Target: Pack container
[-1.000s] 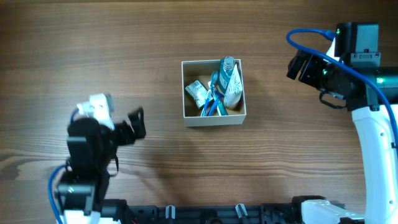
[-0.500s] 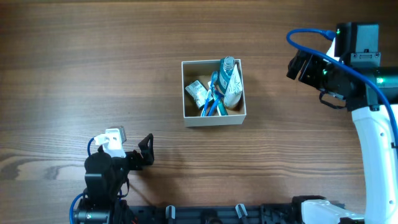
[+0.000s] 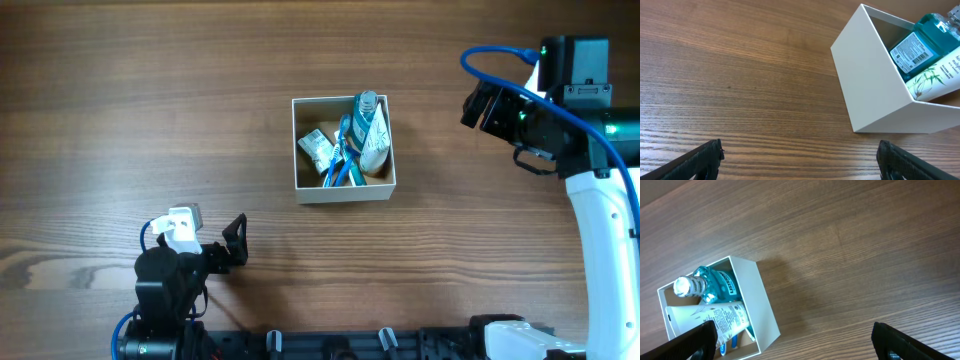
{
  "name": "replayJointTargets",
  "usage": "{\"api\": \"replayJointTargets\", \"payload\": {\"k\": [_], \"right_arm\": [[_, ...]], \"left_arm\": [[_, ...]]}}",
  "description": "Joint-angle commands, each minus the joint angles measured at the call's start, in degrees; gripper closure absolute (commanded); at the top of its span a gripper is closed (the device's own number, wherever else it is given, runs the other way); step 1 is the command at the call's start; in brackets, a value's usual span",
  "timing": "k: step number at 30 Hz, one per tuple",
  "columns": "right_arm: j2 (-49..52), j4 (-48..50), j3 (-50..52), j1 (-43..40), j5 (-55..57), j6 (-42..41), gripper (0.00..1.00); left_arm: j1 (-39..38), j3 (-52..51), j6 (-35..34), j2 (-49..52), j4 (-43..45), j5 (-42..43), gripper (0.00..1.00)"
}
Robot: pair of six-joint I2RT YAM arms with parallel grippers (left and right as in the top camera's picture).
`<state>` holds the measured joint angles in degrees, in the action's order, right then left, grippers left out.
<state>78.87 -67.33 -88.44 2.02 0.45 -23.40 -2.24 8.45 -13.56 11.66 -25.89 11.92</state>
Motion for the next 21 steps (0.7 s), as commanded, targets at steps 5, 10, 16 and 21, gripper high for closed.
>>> {"api": "replayJointTargets", "payload": {"k": [5,10,16,21], "right_arm": [[0.4,0.6,0.0,-1.5,0.8,-1.0,0.0],[0.4,0.6,0.0,-1.5,1.4,-0.5,0.0],[-4.9,5.9,1.0,-1.5,-6.5,20.0,0.0],[-19.7,19.6,11.0,-1.5,-9.7,26.9,0.0]], "left_arm": [[-0.3,-0.9,1.2,-0.6,0.0,2.6,0.0],[-0.3,-0.9,1.2,-0.6,0.0,2.6,0.0],[-0.3,-0.9,1.2,-0.6,0.0,2.6,0.0],[-0.3,-0.9,1.2,-0.6,0.0,2.6,0.0]]}}
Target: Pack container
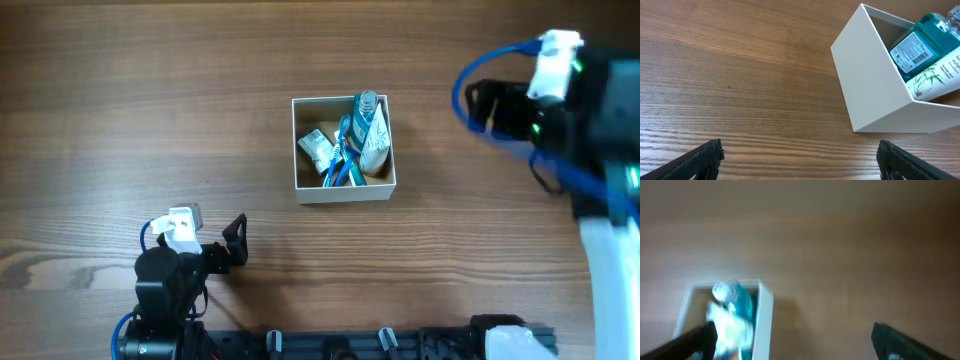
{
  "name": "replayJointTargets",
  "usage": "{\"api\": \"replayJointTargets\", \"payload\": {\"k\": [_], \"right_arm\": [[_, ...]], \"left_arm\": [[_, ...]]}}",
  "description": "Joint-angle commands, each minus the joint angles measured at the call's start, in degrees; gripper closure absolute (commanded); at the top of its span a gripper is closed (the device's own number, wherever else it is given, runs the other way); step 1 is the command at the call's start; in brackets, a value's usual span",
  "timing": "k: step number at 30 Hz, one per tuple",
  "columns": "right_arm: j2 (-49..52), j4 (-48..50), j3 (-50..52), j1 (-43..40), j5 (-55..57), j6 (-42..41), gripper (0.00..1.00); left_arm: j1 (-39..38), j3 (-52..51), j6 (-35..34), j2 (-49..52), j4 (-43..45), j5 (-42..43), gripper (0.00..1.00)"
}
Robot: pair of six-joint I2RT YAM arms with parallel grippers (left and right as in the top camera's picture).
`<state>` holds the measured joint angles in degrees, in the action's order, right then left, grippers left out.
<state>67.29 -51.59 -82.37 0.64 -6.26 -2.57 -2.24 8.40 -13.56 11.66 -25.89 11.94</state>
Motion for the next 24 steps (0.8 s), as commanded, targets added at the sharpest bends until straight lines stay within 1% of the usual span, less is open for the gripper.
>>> {"api": "replayJointTargets", "payload": {"k": [1,4,5,10,12,14,18,21,24], "right_arm": [[-11.5,6.3,8.2,-0.1,-3.0,6.1,0.0],[-20.1,9.8,17.7,-0.1,-3.0,8.2,0.0],[-24.6,11.2,22.8,-0.1,-3.0,8.7,0.0],[-41.4,15.9,42.4,-0.1,-5.3,8.6,0.0],[-47.3,16.9,48.7,-0.1,-6.8,8.5,0.0],[-52.5,17.2,53.9,-0.1,-7.7,8.5,0.0],[-60.1,17.8,61.1,-0.1,-8.4,8.5,0.0],[-63.4,18.7,64.6,-0.1,-8.4,8.6,0.0],[-66.1,23.0,69.9,-0.1,-8.4,8.6,0.0]], "left_arm": [[-0.3,-0.9,1.2,-0.6,0.0,2.6,0.0],[-0.3,-0.9,1.2,-0.6,0.0,2.6,0.0],[-0.3,-0.9,1.2,-0.6,0.0,2.6,0.0],[-0.3,-0.9,1.2,-0.6,0.0,2.6,0.0],[-0.3,-0.9,1.2,-0.6,0.0,2.6,0.0],[-0.3,-0.9,1.2,-0.6,0.0,2.6,0.0],[-0.3,-0.9,1.2,-0.6,0.0,2.6,0.0],[-0.3,-0.9,1.2,-0.6,0.0,2.6,0.0],[-0.3,-0.9,1.2,-0.6,0.0,2.6,0.0]]}}
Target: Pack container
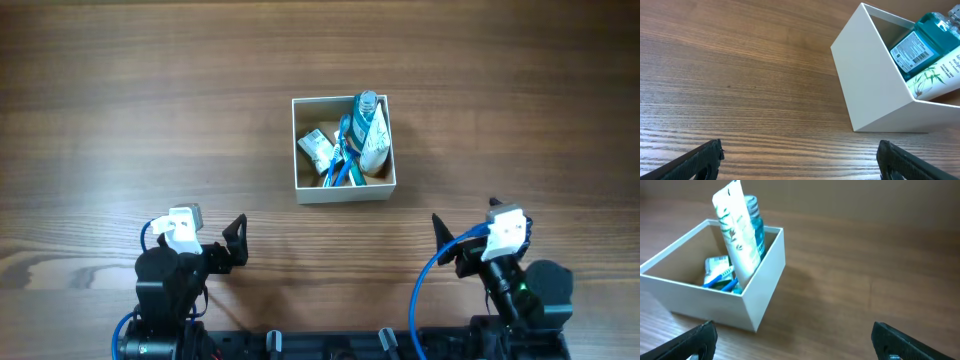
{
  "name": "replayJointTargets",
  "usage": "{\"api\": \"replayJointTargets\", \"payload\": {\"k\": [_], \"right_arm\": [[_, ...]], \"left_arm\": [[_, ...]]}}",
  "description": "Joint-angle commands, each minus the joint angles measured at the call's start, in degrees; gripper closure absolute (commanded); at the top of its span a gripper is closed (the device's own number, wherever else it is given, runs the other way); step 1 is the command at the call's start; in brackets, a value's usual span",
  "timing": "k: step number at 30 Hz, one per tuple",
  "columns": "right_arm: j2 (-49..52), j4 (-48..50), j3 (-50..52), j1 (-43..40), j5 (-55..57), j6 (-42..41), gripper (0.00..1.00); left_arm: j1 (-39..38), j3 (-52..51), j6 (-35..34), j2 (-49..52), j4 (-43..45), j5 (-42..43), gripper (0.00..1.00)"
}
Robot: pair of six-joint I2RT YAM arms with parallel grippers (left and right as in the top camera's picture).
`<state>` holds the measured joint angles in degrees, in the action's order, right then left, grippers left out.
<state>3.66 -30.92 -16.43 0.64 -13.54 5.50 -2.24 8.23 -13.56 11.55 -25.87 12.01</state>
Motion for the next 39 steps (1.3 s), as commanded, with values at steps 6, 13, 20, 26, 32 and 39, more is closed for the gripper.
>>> {"api": "replayJointTargets", "payload": {"k": [6,13,20,26,32,39], "right_arm": [[-3.5,10.5,9.2,-0.1,-0.9,0.4,0.0],[-3.0,10.5,9.2,-0.1,-0.9,0.5,0.0],[-2.9,10.5,9.2,-0.1,-0.9,0.5,0.0],[-2.9,10.5,9.2,-0.1,-0.9,0.5,0.0],[-2.9,10.5,9.2,-0.1,-0.9,0.5,0.0],[-2.9,10.5,9.2,-0.1,-0.9,0.5,0.0]], "left_arm": [[-0.3,-0.7,1.2,-0.5,0.0,2.5,0.0],[-0.3,-0.7,1.2,-0.5,0.0,2.5,0.0],[-0.3,-0.7,1.2,-0.5,0.0,2.5,0.0],[-0.3,-0.7,1.2,-0.5,0.0,2.5,0.0],[-0.3,-0.7,1.2,-0.5,0.0,2.5,0.0],[-0.3,-0.7,1.2,-0.5,0.0,2.5,0.0]]}}
